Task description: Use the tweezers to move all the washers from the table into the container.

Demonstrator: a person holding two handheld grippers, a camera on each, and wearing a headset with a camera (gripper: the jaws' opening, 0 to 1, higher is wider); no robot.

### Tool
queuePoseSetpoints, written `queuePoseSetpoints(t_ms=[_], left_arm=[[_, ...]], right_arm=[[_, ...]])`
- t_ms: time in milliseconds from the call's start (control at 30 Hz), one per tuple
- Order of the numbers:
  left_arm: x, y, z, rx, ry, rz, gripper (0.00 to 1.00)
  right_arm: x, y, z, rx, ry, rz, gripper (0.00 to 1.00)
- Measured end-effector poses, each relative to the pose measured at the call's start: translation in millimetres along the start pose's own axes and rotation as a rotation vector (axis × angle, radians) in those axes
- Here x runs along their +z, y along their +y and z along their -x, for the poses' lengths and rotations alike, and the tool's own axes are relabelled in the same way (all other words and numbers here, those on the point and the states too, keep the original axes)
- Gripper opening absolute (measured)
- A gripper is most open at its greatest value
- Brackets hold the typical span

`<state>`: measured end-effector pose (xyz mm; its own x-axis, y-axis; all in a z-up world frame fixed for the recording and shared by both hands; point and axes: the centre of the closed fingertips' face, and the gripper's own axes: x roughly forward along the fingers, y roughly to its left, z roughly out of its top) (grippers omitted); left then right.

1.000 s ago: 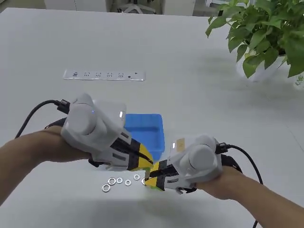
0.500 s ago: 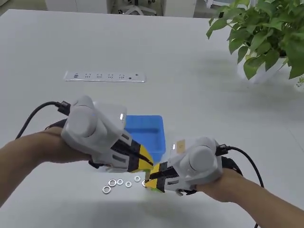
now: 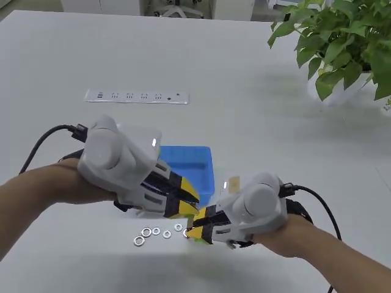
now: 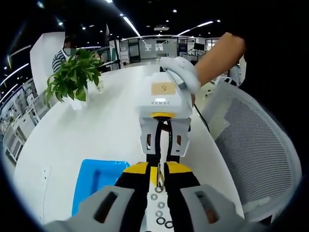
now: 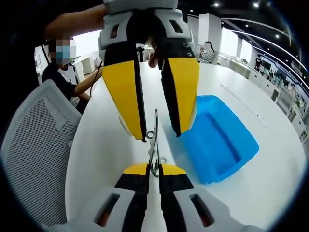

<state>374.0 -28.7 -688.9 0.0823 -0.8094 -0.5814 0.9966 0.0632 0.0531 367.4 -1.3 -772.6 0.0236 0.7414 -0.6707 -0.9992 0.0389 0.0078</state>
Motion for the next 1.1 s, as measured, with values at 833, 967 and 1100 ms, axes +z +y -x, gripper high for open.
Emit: queuePoseSetpoints(t_ms=[833,967,1100], left_arm=[[-24.7,-5.0,40.0,0.152,-0.098,0.214,0.52],[-29.7,-3.9,48.0,0.194,-0.12,0.254,0.55],[-37.1,-4.1,53.8,0.228,-0.119,0.277,0.61]], right_arm=[[36.6,-8.3,33.2,-0.01,-0.031,0.057,0.08],[46.5,-13.6,40.6,-0.015,-0.043,0.069,0.08],[53.2,-19.2,46.0,-0.016,-0.044,0.083,0.08]])
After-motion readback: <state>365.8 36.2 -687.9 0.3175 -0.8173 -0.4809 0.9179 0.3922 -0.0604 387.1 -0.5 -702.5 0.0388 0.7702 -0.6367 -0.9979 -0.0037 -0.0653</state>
